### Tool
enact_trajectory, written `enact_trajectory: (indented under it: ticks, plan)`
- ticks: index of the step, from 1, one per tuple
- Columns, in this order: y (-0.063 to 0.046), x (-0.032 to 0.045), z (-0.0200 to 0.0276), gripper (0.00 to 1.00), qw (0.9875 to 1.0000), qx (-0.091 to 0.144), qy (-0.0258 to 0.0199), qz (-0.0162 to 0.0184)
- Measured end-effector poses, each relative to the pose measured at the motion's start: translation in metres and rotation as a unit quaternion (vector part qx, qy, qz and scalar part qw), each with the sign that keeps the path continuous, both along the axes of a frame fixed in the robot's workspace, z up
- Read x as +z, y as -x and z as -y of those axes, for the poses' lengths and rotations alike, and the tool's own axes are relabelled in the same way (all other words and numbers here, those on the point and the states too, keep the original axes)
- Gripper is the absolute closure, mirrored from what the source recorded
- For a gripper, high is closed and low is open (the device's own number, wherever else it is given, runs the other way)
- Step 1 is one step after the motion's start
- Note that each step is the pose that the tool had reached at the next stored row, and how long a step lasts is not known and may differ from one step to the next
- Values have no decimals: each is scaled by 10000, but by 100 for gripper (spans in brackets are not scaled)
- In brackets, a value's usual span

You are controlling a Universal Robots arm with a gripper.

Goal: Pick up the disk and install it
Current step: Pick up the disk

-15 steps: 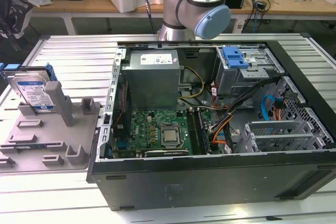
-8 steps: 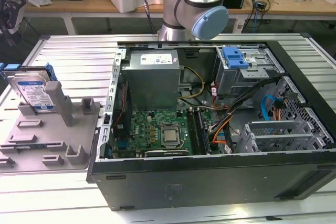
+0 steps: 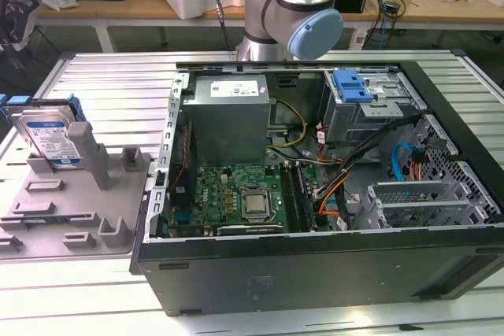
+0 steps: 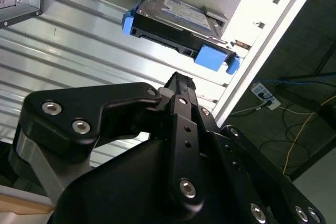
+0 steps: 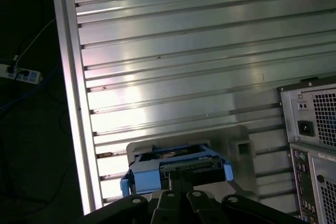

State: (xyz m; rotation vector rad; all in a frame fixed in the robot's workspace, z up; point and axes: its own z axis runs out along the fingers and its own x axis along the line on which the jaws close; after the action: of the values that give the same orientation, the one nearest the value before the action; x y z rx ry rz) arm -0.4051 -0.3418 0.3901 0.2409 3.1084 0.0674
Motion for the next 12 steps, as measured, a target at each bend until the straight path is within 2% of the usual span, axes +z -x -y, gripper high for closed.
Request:
enact_trajectory:
  ticks: [12]
  plan:
    - [0,0,0,89,10000,-2,0,0]
